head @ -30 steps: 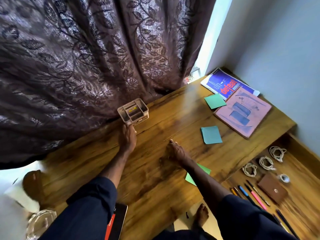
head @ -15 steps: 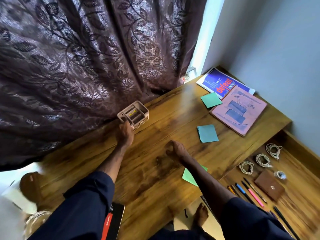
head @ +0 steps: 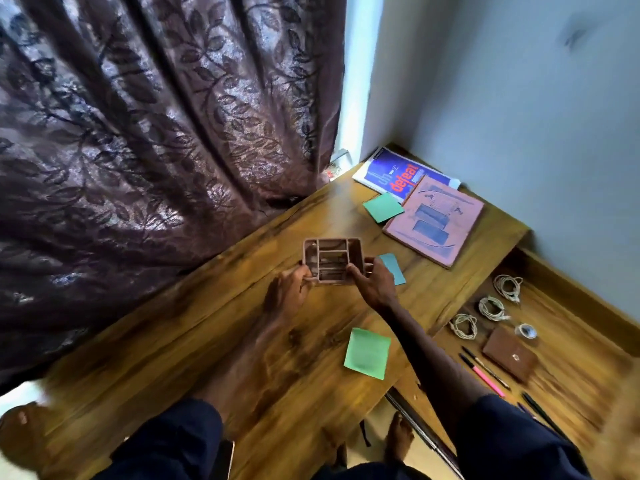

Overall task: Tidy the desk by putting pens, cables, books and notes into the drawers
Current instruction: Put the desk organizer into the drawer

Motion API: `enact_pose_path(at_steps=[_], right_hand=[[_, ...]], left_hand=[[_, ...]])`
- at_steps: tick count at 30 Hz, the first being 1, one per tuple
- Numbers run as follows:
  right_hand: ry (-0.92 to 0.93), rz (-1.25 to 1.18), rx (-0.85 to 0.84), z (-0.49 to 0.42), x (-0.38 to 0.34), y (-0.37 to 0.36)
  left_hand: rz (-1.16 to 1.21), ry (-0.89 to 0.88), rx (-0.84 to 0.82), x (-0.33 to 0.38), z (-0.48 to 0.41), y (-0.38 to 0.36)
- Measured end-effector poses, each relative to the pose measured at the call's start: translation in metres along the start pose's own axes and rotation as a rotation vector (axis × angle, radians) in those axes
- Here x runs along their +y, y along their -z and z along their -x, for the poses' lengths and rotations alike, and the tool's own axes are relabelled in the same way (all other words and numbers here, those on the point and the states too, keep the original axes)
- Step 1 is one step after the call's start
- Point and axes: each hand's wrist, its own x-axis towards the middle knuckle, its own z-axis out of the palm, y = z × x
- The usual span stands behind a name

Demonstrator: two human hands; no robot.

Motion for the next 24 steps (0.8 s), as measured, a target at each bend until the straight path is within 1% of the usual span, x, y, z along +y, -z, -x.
enact_pose_path(at_steps=[3, 5, 8, 13, 16, 18, 20, 21, 24], right_hand=[[-0.038, -0.077, 0.037, -0.002, 0.020, 0.040], [-0.053, -0.076, 0.052, 0.000, 0.035, 0.073], [-0.108, -0.051, 0.029, 0.007, 0.057, 0.117], [-0.311, -0.012, -0.010, 0.024, 0.089, 0.190], [-0.430, -0.127, -0.009, 0.039, 0.111, 0.231], [-0.498, -0.201, 0.040, 0.047, 0.130, 0.256], [-0.584, -0.263, 0.113, 0.053, 0.154, 0.278], [-0.618, -0.297, 0.133, 0.055, 0.165, 0.286], [-0.693, -0.392, 0.207, 0.063, 0.208, 0.311]], left_hand=[[0.053, -0.116, -0.005, 0.027, -0.012, -0.012], [0.081, -0.186, -0.044, 0.049, -0.021, -0.024], [0.096, -0.312, -0.101, 0.085, -0.032, -0.042], [0.135, -0.552, -0.162, 0.159, -0.044, -0.070], [0.109, -0.646, -0.204, 0.198, -0.051, -0.092], [0.117, -0.710, -0.209, 0.225, -0.054, -0.107], [0.183, -0.738, -0.217, 0.254, -0.053, -0.120], [0.219, -0.720, -0.235, 0.265, -0.052, -0.126], [0.289, -0.650, -0.360, 0.301, -0.052, -0.153]])
